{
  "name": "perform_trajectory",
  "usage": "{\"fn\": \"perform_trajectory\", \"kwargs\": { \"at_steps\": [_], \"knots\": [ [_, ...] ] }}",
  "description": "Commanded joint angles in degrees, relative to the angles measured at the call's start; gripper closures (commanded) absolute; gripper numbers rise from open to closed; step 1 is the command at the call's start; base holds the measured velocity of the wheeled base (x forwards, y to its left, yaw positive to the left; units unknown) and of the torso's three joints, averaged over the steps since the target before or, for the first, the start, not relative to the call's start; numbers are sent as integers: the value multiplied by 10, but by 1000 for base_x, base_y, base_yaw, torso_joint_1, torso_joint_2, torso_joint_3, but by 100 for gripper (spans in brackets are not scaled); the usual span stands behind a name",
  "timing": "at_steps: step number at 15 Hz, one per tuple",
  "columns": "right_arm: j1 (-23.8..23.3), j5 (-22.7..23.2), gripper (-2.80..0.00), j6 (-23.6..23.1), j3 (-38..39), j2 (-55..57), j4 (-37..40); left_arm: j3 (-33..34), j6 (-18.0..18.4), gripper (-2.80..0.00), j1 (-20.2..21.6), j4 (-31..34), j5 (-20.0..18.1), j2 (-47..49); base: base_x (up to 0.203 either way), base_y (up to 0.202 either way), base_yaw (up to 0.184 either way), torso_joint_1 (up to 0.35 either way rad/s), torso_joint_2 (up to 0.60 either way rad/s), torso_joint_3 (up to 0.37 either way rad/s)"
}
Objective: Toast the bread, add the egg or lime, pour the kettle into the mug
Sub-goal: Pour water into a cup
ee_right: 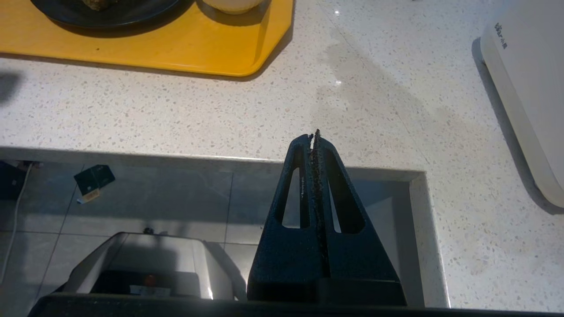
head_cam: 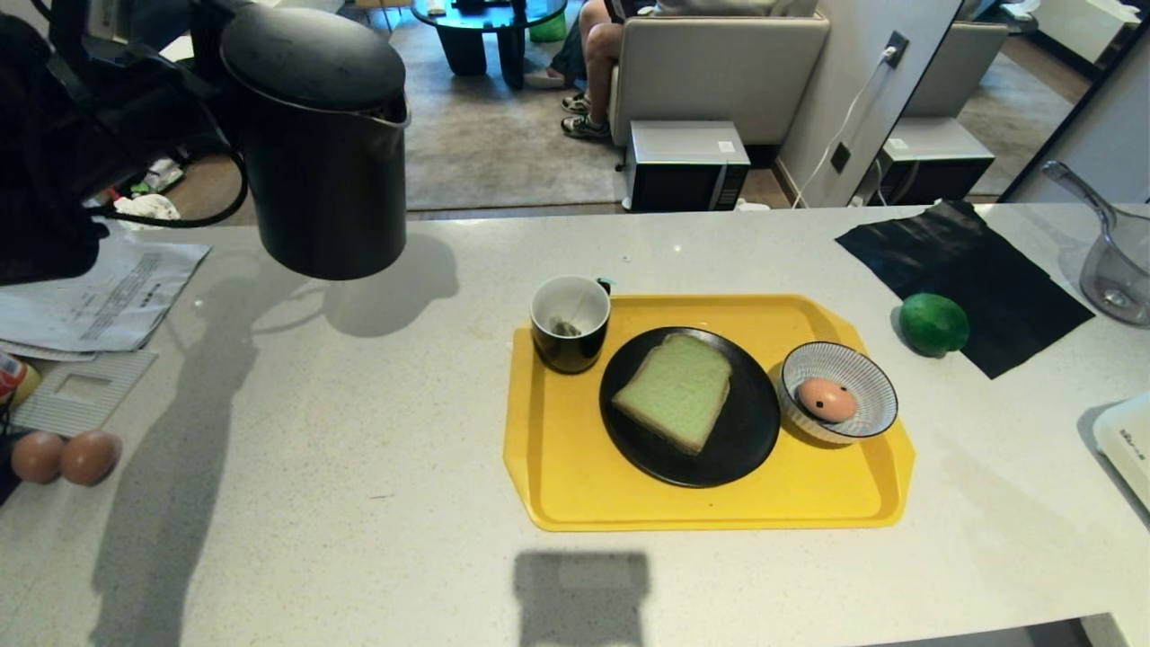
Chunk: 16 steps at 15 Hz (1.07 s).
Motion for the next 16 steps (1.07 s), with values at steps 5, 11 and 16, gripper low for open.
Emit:
{"fn": "perform_trajectory", "kwargs": {
  "at_steps": [5,11,16],
  "knots": [
    [0,0,0,0,0,0,0,-55,29,0,-22,74,-3,-3,0,0,0,0,0,0],
    [0,0,0,0,0,0,0,-57,43,0,-55,128,8,-4,0,0,0,0,0,0],
    [0,0,0,0,0,0,0,-57,75,0,-90,148,9,-5,0,0,0,0,0,0]
  ]
}}
